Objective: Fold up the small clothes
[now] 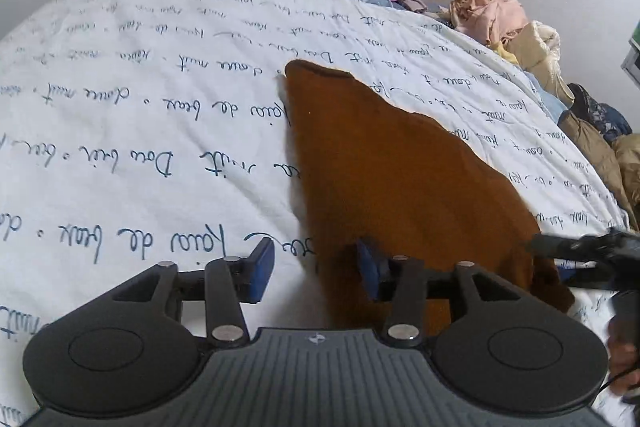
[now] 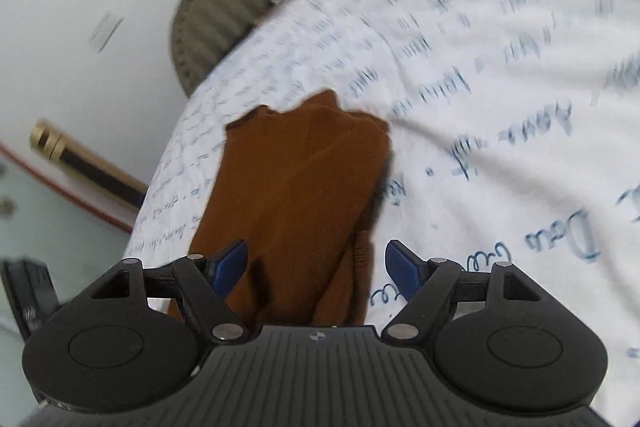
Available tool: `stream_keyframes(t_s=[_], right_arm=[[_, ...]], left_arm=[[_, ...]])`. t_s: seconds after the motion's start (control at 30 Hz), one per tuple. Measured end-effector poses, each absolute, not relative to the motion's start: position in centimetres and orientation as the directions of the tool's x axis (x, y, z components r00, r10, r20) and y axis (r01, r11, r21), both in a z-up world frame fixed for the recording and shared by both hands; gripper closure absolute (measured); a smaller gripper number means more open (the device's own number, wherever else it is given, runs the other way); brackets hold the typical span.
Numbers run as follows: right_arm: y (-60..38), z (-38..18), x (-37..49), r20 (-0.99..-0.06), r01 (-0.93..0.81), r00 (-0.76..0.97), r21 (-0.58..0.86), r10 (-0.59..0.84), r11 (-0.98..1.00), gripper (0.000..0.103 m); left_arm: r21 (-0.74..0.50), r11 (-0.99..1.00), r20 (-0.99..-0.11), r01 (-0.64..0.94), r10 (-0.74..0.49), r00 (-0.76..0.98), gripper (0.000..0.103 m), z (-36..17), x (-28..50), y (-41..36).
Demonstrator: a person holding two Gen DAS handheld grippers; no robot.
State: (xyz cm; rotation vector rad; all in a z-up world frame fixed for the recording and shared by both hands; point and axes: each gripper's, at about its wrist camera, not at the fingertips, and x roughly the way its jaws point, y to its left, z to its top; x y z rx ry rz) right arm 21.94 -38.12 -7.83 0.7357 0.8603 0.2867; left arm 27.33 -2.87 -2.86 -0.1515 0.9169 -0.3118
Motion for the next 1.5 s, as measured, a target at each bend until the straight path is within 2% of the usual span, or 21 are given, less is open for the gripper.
stream_keyframes(t_s=[0.07,0.17,0.27,0.3,0.4,0.5,0.57,0.6,0.7,0.73,0.9,1.1,1.23,1.3,1.33,1.37,1.4,1.5], right_arm=[[-38.1,-9.4,22.4,-0.567,0.097,0.63,0.735,0.53,0.671,0.027],[-37.6,-9.5,22.0,-0.533,0.07,0.647,0.753,0.545,0.654,0.027],[-36.8,-9.5,22.2,-0.519,0.041,0.613,0.774,0.595,0.632,0.027],[-36.3,-9.5,22.4,-0.539,0.041,0.607,0.754,0.583,0.655,0.027],[-35.2,-9.5,23.1,-0.553,0.025,0.6,0.735,0.577,0.678,0.027],[-34.6,-9.5,23.4,-0.566,0.021,0.591,0.723,0.575,0.69,0.043],[-34.7,-9.8,23.4,-0.565,0.025,0.585,0.729,0.581,0.684,0.053],[-34.9,-10.0,23.4,-0.564,0.039,0.585,0.738,0.583,0.674,0.055],[-35.5,-10.2,23.0,-0.551,0.04,0.59,0.75,0.59,0.66,0.057],[-35.4,-10.2,22.9,-0.547,0.04,0.594,0.753,0.59,0.657,0.058],[-35.2,-10.3,22.5,-0.533,0.045,0.613,0.76,0.583,0.648,0.061],[-34.1,-8.4,21.6,-0.441,-0.012,0.62,0.822,0.649,0.569,0.064],[-33.9,-8.4,20.7,-0.454,-0.001,0.611,0.819,0.649,0.573,0.064],[-34.5,-9.3,20.9,-0.515,0.058,0.608,0.788,0.604,0.613,0.065],[-34.8,-10.2,21.4,-0.549,0.092,0.588,0.774,0.593,0.626,0.068],[-35.4,-11.4,21.7,-0.54,0.125,0.584,0.797,0.605,0.591,0.07],[-36.0,-11.9,21.9,-0.517,0.154,0.585,0.827,0.625,0.54,0.07],[-35.0,-10.2,21.2,-0.564,0.118,0.554,0.782,0.613,0.612,0.066]], left_arm=[[-0.293,0.934,-0.75,0.202,-0.356,0.558,0.049,-3.0,27.5,-2.9],[-0.318,0.925,-0.734,0.209,-0.38,0.563,0.049,-2.7,27.1,-3.0],[-0.357,0.896,-0.718,0.264,-0.444,0.536,0.038,-2.4,26.3,-3.7],[-0.35,0.891,-0.726,0.289,-0.452,0.518,0.035,-2.5,26.1,-4.3],[-0.287,0.904,-0.76,0.316,-0.416,0.5,0.035,-3.5,25.8,-6.3],[-0.302,0.897,-0.778,0.322,-0.427,0.461,0.035,-4.8,26.4,-7.1],[-0.376,0.882,-0.777,0.284,-0.467,0.422,0.035,-5.6,27.5,-6.4],[-0.421,0.869,-0.768,0.261,-0.494,0.407,0.035,-5.9,27.8,-5.8],[-0.479,0.85,-0.755,0.221,-0.527,0.39,0.048,-6.1,28.4,-4.5],[-0.487,0.846,-0.751,0.217,-0.532,0.39,0.055,-6.1,28.4,-4.3],[-0.494,0.843,-0.741,0.211,-0.535,0.406,0.072,-5.6,28.2,-4.1],[-0.445,0.867,-0.752,0.224,-0.498,0.433,0.075,-4.1,26.7,-3.9],[-0.465,0.858,-0.732,0.219,-0.511,0.45,0.075,-3.4,25.4,-2.6],[-0.458,0.864,-0.752,0.209,-0.502,0.426,0.075,-4.4,25.3,-2.9],[-0.451,0.871,-0.764,0.193,-0.489,0.421,0.075,-5.0,25.2,-3.3],[-0.445,0.875,-0.762,0.193,-0.482,0.433,0.075,-5.0,24.7,-3.5],[-0.44,0.876,-0.758,0.199,-0.481,0.442,0.075,-4.7,24.4,-3.5],[-0.437,0.878,-0.756,0.196,-0.477,0.449,0.075,-4.2,23.4,-3.3]])
